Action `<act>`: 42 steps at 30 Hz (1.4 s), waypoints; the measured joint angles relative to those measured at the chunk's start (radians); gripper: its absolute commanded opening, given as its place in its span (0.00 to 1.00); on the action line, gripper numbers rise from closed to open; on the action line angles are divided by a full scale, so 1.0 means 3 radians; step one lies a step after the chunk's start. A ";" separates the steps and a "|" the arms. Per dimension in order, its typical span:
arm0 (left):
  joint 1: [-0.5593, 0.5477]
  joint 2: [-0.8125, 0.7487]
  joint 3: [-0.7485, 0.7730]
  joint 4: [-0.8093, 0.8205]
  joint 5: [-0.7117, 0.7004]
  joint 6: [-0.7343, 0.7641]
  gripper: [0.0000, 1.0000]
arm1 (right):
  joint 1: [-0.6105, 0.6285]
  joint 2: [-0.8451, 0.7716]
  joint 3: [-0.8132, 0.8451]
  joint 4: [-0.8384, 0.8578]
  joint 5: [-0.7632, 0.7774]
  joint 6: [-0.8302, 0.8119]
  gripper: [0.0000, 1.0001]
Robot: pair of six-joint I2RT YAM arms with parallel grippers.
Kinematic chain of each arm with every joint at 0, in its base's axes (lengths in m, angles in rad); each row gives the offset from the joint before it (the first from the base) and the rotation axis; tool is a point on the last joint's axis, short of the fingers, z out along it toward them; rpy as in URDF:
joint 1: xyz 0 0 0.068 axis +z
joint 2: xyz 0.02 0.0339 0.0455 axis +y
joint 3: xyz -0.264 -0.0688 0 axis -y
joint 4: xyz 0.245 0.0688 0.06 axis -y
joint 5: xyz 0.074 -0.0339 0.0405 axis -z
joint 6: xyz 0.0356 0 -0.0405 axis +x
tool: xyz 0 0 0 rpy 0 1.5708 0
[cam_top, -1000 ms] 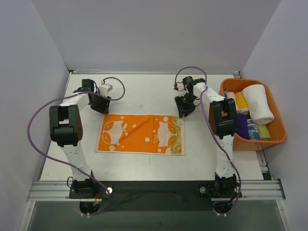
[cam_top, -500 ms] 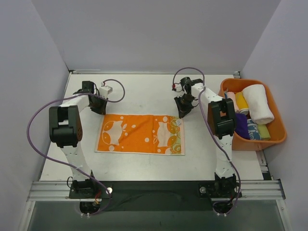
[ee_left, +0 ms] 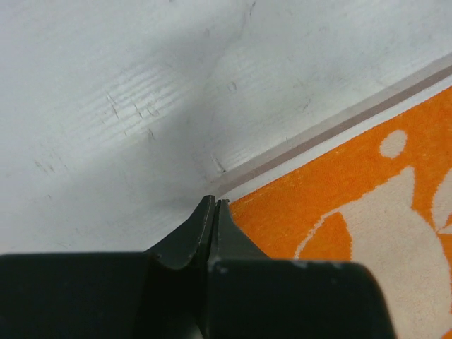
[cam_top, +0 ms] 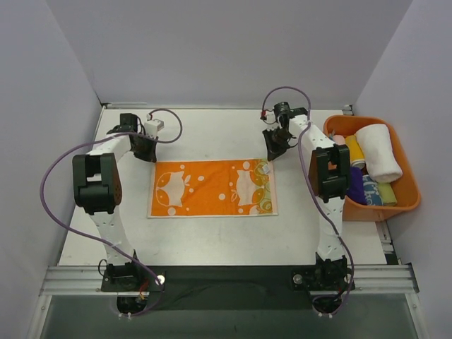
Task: Roll the towels
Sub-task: Fold the towel
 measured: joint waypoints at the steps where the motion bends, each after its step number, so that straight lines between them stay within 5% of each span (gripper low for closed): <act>1: 0.0000 0.0006 0.0042 0.0001 0.0014 -0.0022 0.00 | -0.0015 0.0000 0.0029 -0.0001 0.0003 -0.0003 0.00; 11: 0.0025 -0.0023 0.0177 0.0050 0.0240 -0.0085 0.00 | -0.0126 -0.0017 0.0130 -0.0001 -0.0004 -0.0130 0.00; 20: 0.0081 -0.0641 -0.0224 0.0072 0.0500 0.0159 0.00 | -0.0187 -0.0463 -0.0139 0.0011 -0.0137 -0.0267 0.00; 32: 0.0117 -0.1288 -0.0982 -0.0036 0.0621 0.0622 0.00 | -0.0187 -0.1021 -0.1048 0.0048 -0.0270 -0.0416 0.00; 42: 0.0132 -0.1287 -0.1486 -0.0127 0.0623 0.0801 0.00 | -0.0177 -0.1045 -0.1723 0.0188 -0.0360 -0.0411 0.00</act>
